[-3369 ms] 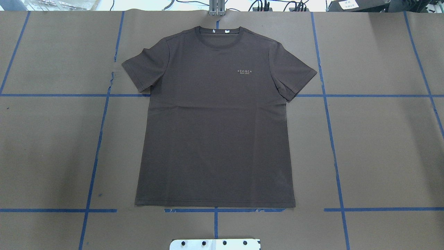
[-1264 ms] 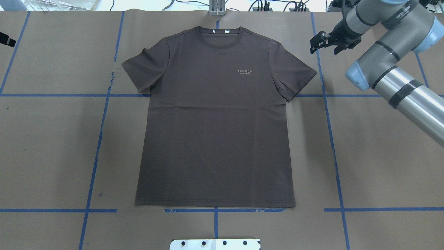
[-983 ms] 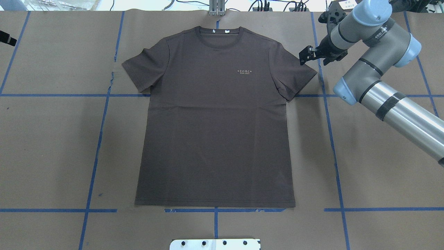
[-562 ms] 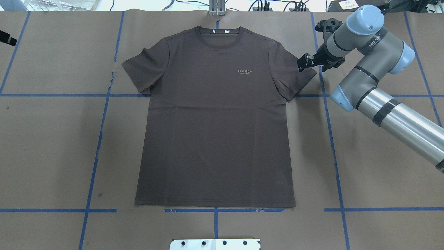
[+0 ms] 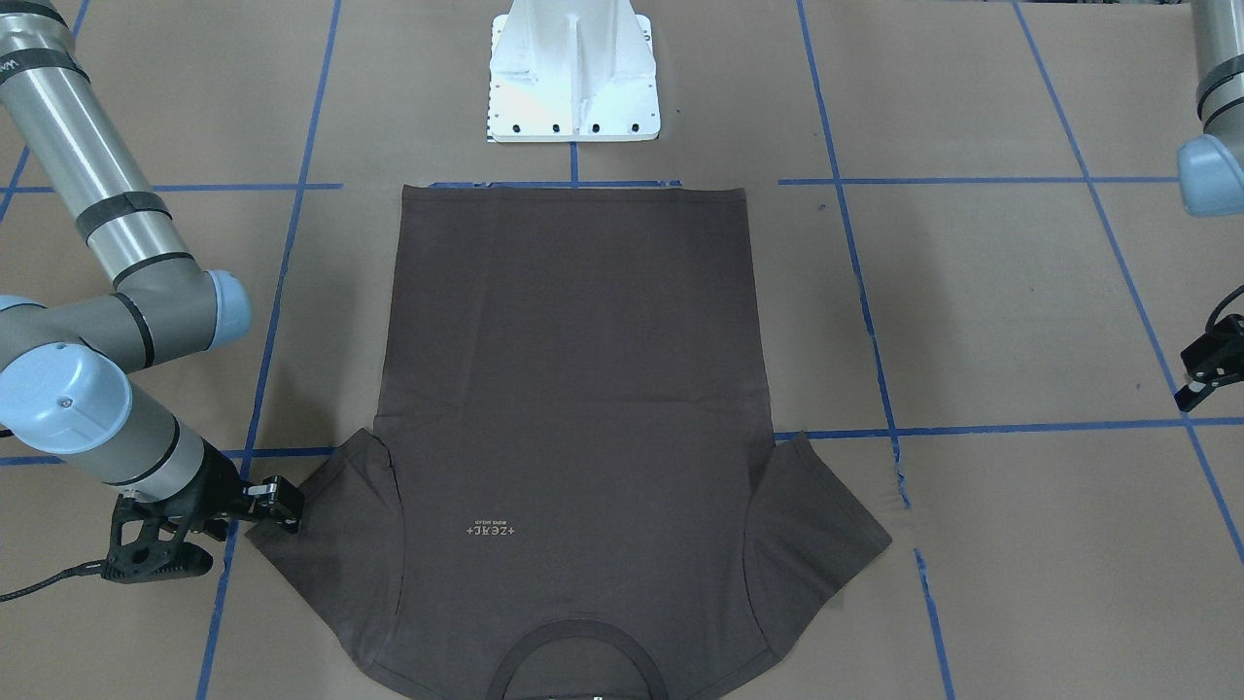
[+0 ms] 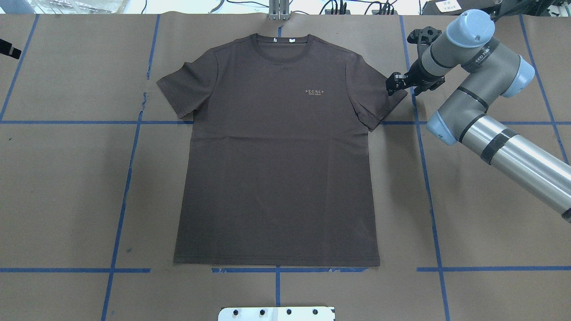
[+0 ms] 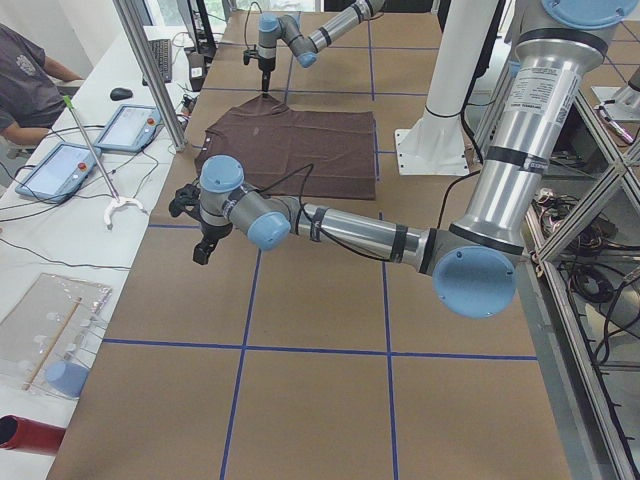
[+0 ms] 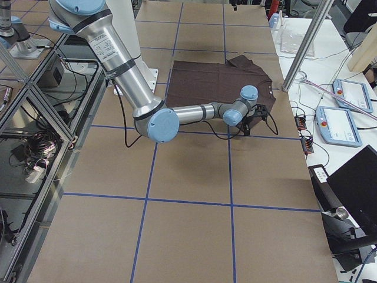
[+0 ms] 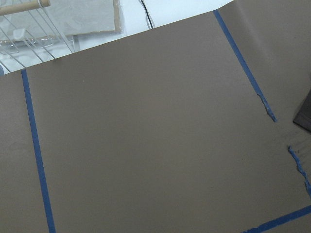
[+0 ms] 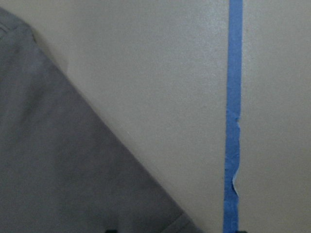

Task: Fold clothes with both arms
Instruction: 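Move the right gripper to the sleeve nearest it and grasp its edge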

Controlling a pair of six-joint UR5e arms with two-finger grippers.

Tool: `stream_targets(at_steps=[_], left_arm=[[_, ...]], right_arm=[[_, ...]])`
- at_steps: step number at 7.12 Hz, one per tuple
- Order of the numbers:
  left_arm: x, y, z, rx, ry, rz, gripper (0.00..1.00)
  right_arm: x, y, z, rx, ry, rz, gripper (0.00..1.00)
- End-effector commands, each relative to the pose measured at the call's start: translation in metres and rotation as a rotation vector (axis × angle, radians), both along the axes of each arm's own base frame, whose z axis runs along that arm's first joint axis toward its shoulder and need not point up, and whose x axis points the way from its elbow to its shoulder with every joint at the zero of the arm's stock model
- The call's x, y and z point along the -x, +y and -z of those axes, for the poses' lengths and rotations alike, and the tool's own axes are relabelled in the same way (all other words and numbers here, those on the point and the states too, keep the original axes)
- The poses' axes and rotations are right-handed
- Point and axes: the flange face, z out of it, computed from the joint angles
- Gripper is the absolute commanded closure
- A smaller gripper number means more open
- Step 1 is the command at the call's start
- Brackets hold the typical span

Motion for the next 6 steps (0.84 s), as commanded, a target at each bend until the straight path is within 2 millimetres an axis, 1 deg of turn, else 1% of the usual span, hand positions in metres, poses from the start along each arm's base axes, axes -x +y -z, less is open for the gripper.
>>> stream_targets(at_steps=[1,2,4,5,6], left_arm=[[0.002,0.000,0.002,-0.003,0.000,0.004,0.00],[0.004,-0.001,0.002,-0.003,0.000,0.007,0.00],[0.004,-0.002,0.004,-0.004,0.002,0.009,0.00],[0.004,-0.002,0.004,-0.004,0.003,0.010,0.00],[0.004,-0.002,0.005,-0.006,0.003,0.010,0.00]], right_arm=[[0.001,-0.001,0.002,0.006,0.003,-0.001,0.80],[0.001,-0.001,0.002,0.005,0.003,0.000,0.99],[0.002,-0.002,0.008,-0.003,-0.003,-0.001,1.00],[0.002,-0.002,0.015,-0.009,-0.014,-0.001,1.00],[0.004,-0.004,0.040,-0.035,-0.043,-0.004,1.00]])
